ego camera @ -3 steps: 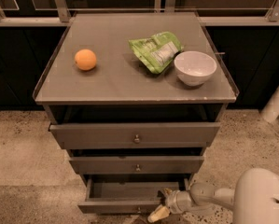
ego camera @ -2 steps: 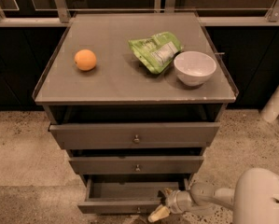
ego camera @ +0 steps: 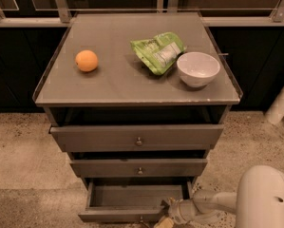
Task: Open bottom drawer
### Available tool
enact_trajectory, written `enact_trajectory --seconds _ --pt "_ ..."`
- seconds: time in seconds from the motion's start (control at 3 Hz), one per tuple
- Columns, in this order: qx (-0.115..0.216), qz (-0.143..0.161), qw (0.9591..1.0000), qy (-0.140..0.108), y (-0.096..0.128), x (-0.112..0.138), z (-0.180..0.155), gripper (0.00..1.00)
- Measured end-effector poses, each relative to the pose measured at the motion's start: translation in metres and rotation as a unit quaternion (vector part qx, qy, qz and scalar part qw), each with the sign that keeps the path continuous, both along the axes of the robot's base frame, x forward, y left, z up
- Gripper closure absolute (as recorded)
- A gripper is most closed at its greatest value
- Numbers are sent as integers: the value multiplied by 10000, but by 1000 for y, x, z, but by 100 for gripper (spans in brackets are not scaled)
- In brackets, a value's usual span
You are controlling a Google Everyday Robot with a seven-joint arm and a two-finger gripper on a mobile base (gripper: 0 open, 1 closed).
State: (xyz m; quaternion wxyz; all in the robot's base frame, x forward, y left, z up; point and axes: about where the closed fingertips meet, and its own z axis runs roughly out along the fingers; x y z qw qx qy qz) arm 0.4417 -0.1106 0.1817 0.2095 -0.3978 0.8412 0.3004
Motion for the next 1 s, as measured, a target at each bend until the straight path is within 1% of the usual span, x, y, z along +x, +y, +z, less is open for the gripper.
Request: enact_trajectory --seconds 0.33,0.67,1.0 --pt "34 -82 9998 198 -4 -36 6 0" --pt "68 -252 9997 43 -10 -40 13 0" --pt "99 -449 9989 26 -20 -45 13 0"
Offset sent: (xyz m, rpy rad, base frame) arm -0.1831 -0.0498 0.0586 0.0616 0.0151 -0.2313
